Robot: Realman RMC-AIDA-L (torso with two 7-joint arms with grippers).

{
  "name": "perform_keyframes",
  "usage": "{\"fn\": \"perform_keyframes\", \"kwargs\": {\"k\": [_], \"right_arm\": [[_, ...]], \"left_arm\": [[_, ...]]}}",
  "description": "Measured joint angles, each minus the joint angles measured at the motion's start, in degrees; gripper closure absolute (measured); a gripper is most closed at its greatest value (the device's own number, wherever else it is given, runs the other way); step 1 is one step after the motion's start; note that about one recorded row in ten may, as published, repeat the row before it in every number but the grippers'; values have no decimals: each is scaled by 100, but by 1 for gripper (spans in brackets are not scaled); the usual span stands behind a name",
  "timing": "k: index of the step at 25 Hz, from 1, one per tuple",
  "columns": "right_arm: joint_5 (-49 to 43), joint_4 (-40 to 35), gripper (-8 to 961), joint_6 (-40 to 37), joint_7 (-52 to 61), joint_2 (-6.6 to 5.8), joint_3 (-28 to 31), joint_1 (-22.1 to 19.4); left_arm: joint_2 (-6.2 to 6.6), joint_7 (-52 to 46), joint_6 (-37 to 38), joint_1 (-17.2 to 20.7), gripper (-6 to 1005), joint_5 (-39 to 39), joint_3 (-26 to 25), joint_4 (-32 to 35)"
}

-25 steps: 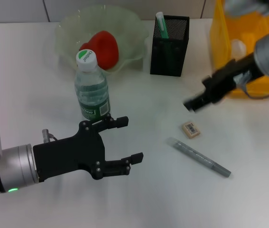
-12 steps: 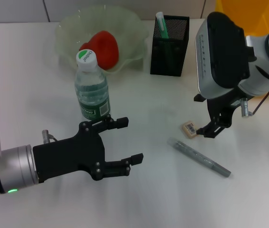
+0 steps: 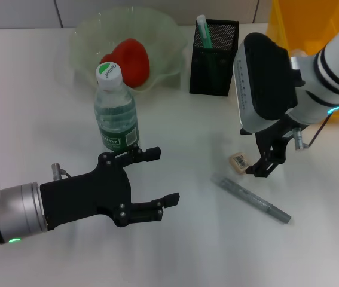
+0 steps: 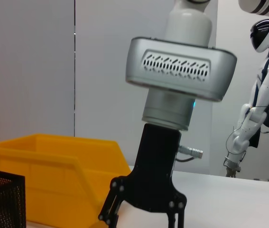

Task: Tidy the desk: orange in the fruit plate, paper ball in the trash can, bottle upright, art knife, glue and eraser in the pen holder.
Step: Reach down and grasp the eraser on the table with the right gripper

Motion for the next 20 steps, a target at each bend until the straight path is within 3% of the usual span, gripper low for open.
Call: {"fn": "perform_keyframes", "kwargs": {"k": [8, 20], "right_arm": [[146, 433, 177, 456, -8, 20, -248, 85], [211, 737, 298, 471, 171, 22, -352, 276]], "left_arm": [[0, 0, 0, 16, 140, -1, 0, 5], [0, 0, 8, 24, 140, 0, 0, 11]]}}
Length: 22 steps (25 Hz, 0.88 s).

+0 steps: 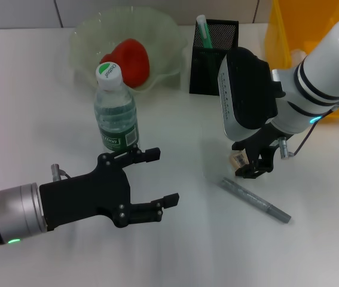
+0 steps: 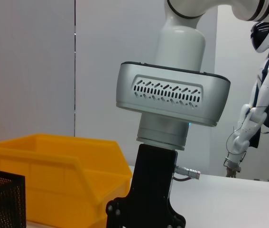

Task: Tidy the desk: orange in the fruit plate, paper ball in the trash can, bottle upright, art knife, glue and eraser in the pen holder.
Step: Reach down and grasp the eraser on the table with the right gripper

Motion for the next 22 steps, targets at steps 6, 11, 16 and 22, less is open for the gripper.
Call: {"fn": "perform_keyframes", "kwargs": {"k": [6, 11, 16, 22], "right_arm": [[-7, 114, 457, 13, 46, -4, -1, 59], [-9, 146, 501, -6, 75, -14, 37, 78], [-10, 191, 507, 33, 133, -17, 46, 86], [-133, -573, 519, -78, 432, -41, 195, -116]], "left_arm": [[0, 1, 0, -12, 140, 0, 0, -4], [0, 10, -6, -41, 140, 0, 0, -33], [0, 31, -22, -44, 140, 0, 0, -37], [-1, 36, -15, -24, 140, 0, 0, -18]]}}
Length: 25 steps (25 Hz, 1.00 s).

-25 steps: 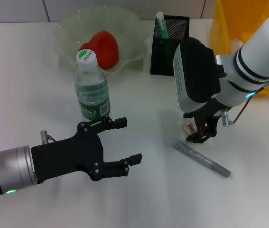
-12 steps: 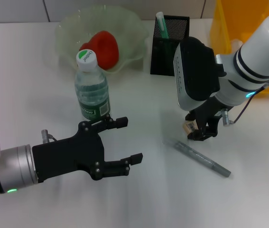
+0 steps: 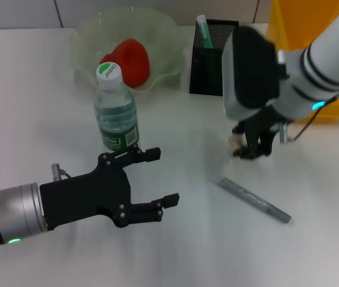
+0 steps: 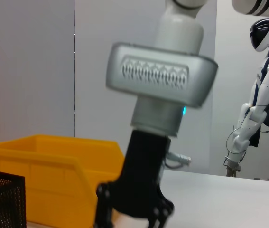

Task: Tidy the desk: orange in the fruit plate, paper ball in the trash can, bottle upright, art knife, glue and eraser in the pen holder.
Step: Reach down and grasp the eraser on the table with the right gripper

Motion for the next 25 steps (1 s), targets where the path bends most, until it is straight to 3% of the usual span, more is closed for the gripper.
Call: {"fn": "perform_keyframes", "kwargs": {"k": [11, 18, 25], "right_arm": [[-76, -374, 560, -85, 93, 10, 218, -149], [83, 630, 552, 206, 372, 33, 230, 293], [208, 896, 518, 465, 382, 29, 175, 370]], "left_arm": [[0, 1, 16, 23, 140, 0, 0, 19], [0, 9, -2, -27, 140, -1, 0, -15], [0, -2, 11, -25, 140, -1, 0, 4]]}}
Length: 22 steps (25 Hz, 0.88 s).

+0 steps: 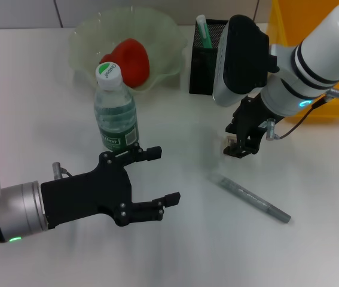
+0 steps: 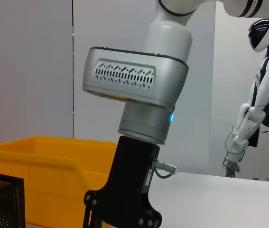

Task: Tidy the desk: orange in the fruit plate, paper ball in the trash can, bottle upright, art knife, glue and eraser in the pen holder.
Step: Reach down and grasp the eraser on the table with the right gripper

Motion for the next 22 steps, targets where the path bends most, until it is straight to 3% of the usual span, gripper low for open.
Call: {"fn": "perform_keyframes", "kwargs": {"k": [8, 13, 22], "right_arm": [[21, 82, 503, 56, 14, 6, 32, 47], [3, 235, 411, 199, 23, 6, -15, 62], [14, 490, 446, 421, 59, 2, -29, 118]], "left_arm": [[0, 6, 4, 27, 140, 0, 0, 10], [0, 2, -1, 26, 140, 0, 0, 12], [0, 3, -8, 22, 140, 0, 0, 12]]}}
